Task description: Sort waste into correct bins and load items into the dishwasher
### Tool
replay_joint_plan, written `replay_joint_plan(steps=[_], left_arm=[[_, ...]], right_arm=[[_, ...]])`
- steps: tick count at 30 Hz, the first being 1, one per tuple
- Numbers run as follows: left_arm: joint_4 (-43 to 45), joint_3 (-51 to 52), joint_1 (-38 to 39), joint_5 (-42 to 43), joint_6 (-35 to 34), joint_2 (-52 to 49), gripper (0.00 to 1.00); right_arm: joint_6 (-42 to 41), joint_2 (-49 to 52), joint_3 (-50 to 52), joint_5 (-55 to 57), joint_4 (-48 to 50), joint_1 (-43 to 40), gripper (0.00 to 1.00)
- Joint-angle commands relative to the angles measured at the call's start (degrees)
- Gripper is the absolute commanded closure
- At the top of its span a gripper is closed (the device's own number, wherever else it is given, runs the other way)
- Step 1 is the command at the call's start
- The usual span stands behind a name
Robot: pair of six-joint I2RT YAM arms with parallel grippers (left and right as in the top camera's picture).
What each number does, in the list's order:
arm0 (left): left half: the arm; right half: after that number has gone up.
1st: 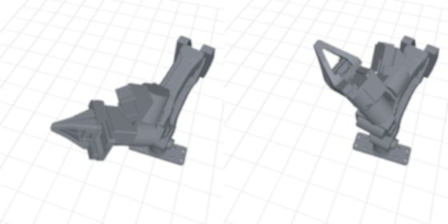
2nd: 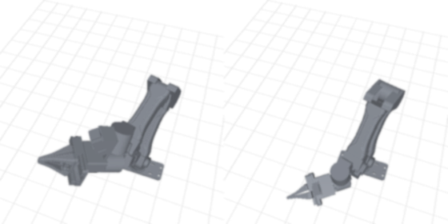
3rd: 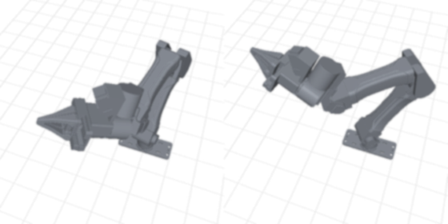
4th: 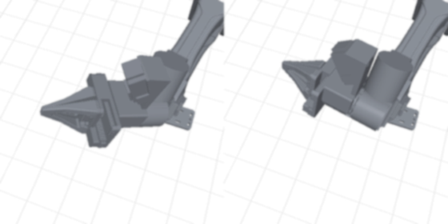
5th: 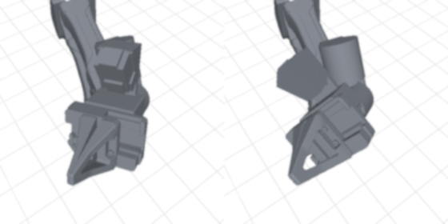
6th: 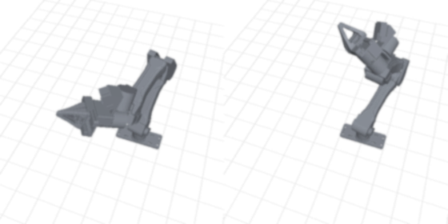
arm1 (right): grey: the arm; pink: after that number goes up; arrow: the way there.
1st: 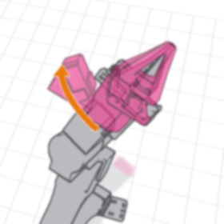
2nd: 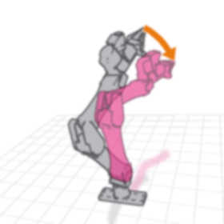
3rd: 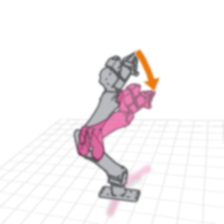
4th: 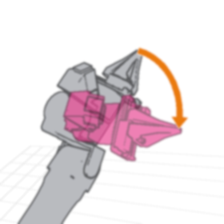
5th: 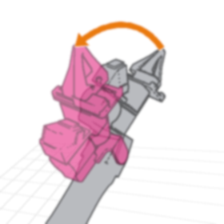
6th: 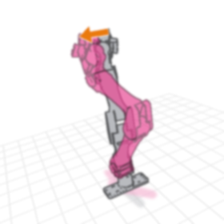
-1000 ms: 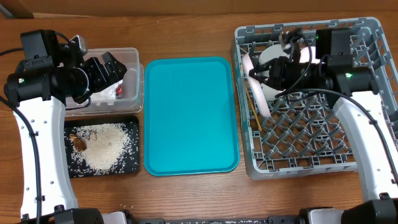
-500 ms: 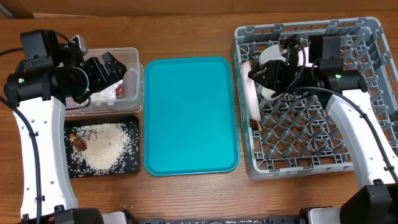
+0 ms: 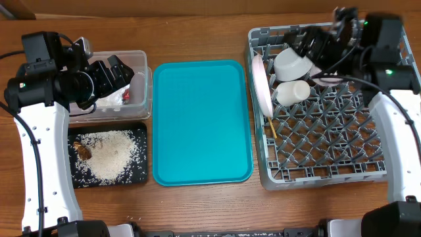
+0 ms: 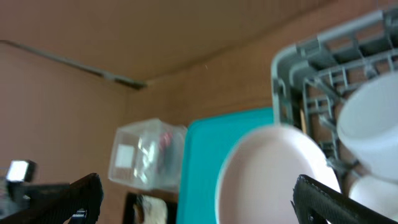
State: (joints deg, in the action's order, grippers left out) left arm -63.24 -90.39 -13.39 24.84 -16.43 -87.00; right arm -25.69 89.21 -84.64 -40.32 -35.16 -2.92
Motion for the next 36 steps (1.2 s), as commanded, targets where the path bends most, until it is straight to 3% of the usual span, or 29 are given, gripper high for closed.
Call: replay_joint_plan(steps=[1,14,19,25,30,33,36], left_arm=[[0.0,-1.3,0.0,0.2,-0.5,0.5,0.00],[0.0,-1.3,0.0,0.2,-0.5,0.5,0.00],[0.0,-1.3,0.0,0.2,-0.5,0.5,0.00],[0.0,-1.3,0.0,0.2,-0.5,0.5,0.00],[0.0,-1.3,0.0,0.2,-0.5,0.5,0.00],[0.0,-1.3,0.0,0.2,-0.5,0.5,0.00],[0.0,-1.3,0.0,0.2,-0.5,0.5,0.00]], right_arm=[[-5.0,-0.5,-1.6,-0.7,0.3,0.3,0.00],[-3.8,-0.5,-1.6,0.6,-0.9,0.2,0.00],[4.7,-1.7,-1.6,-1.3,2.0,0.3,0.00],[18.7,-15.6,-1.6,1.8,3.3,2.8,0.00],[29.0,-29.5,-0.4,16.2,1.6,10.5,0.00],[33.1,-39.7,4.6,25.6,1.2,16.5,0.00],[33.3,-49.9,12.7,27.5,1.7,17.4,0.00]])
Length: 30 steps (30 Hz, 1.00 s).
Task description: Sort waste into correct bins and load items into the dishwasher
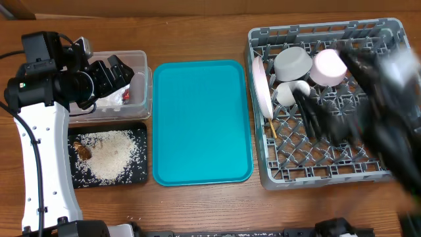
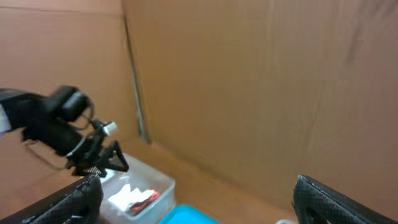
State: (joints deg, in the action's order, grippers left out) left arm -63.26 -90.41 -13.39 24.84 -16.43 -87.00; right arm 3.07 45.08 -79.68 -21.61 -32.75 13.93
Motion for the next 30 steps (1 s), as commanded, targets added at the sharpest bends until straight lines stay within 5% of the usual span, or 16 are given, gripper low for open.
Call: replay_joint_plan(steps=[1,9,18,24,30], left_arm=[[0.0,-1.2,0.0,0.2,-0.5,0.5,0.00],[0.0,-1.2,0.0,0.2,-0.5,0.5,0.00],[0.0,-1.2,0.0,0.2,-0.5,0.5,0.00],[0.0,-1.2,0.0,0.2,-0.5,0.5,0.00],[0.0,-1.2,0.0,0.2,-0.5,0.5,0.00]], right_arm=[[4.5,-9.4,11.2,8.8,0.0,0.2,0.00],[4.4,-34.9,41.3,8.5,11.9,-3.8,0.00],[3.6,-43.2,68.8,7.4,37.7,-4.7,0.00],[1.2,-44.9,77.1,9.0,45.6,-4.7,0.00],[1.2,-44.9,79.2,9.8,42.6,-4.7,0.00]])
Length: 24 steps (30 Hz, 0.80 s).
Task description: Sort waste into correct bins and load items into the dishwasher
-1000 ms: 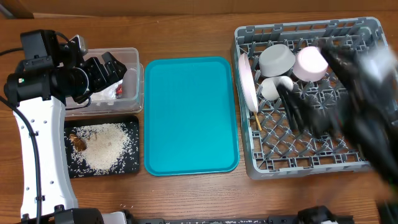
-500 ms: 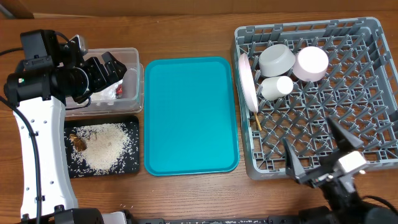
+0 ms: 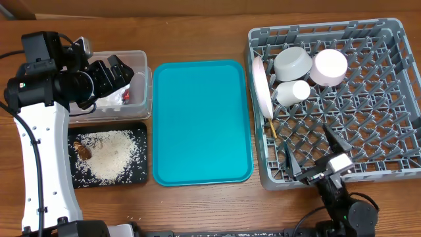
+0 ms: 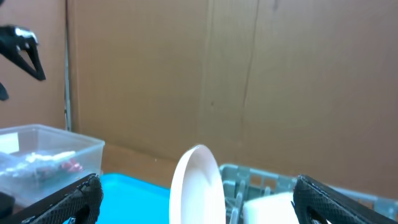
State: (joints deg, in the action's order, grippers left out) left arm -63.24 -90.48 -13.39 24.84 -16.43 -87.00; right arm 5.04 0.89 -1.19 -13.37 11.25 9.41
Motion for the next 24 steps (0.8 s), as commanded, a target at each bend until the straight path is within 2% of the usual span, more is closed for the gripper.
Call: replay_joint_plan(steps=[1,13,24], left_arm=[[0.0,-1.2,0.0,0.2,-0.5,0.5,0.00],[0.0,-1.2,0.0,0.2,-0.5,0.5,0.00],[0.0,-1.2,0.0,0.2,-0.5,0.5,0.00]], right_arm=[[-0.7,-0.7,0.7,1.7,-2.3,-0.2,0.00],[-0.7,-0.7,0.7,4.4,-15.3,-0.2,0.00],[-0.7,-0.6,0.7,4.3,-15.1,-0.2,0.00]])
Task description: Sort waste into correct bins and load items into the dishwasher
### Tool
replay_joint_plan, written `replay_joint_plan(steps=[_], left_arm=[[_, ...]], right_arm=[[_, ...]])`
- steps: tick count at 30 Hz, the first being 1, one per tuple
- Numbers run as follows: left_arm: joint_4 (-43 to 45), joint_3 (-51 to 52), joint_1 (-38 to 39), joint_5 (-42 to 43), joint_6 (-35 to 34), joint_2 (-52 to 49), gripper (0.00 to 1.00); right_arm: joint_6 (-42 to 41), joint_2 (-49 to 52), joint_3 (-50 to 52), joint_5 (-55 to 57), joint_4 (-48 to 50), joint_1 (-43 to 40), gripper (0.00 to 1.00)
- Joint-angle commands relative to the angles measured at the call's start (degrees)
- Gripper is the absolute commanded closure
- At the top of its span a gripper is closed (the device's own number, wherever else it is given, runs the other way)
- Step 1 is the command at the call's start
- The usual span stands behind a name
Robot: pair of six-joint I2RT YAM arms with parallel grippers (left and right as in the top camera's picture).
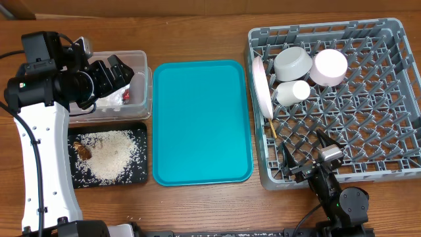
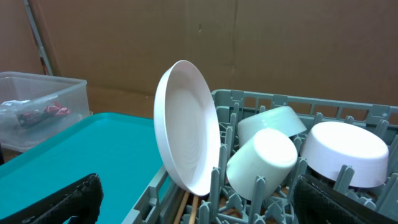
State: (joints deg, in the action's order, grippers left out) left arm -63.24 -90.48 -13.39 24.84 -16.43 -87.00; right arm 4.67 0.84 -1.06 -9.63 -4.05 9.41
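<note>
The grey dish rack (image 1: 388,168) holds a white plate (image 1: 260,82) standing on edge at its left side. Beside the plate are a white bowl (image 1: 293,62), a pale pink bowl (image 1: 329,66), a white cup (image 1: 293,91) and wooden chopsticks (image 1: 271,125). My right gripper (image 1: 304,150) is open and empty, low at the rack's front edge. The right wrist view looks along the rack at the plate (image 2: 186,124), cup (image 2: 261,158) and bowls (image 2: 345,149). My left gripper (image 1: 112,71) hangs open over the clear bin (image 1: 141,62) of wrappers.
A teal tray (image 1: 200,122) lies bare between the bins and the rack. Left of its front half, a black tray (image 1: 139,131) holds rice and food scraps. The rack's right and front parts hold no dishes. Brown cardboard walls (image 2: 280,43) stand behind the table.
My right gripper shifted a little to the left at the rack's front edge. Its camera now looks lower, showing the plate, cup and bowls close up. The left arm has not moved.
My right gripper was open at the rack's far left corner, partly covering the bowls. Then it was a blur over the rack's middle, with the pink bowl in plain sight. Later it sat at the rack's front edge, where it stays. The left arm stayed over the clear bin.
</note>
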Motion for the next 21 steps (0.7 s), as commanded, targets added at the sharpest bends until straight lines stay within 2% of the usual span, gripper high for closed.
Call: replay_joint_plan(steps=[1,9,17,21], left_arm=[[0.0,-1.2,0.0,0.2,-0.5,0.5,0.00],[0.0,-1.2,0.0,0.2,-0.5,0.5,0.01],[0.0,-1.2,0.0,-4.0,-0.7,0.5,0.00],[1.2,-1.2,1.0,-3.8,-2.3,5.0,0.00]], right_arm=[[-0.4,-0.5,0.6,0.6,0.2,-0.2,0.00],[-0.4,-0.5,0.6,0.6,0.2,-0.2,0.00],[-0.4,-0.5,0.6,0.6,0.2,-0.2,0.00],[-0.4,-0.5,0.6,0.6,0.2,-0.2,0.00]])
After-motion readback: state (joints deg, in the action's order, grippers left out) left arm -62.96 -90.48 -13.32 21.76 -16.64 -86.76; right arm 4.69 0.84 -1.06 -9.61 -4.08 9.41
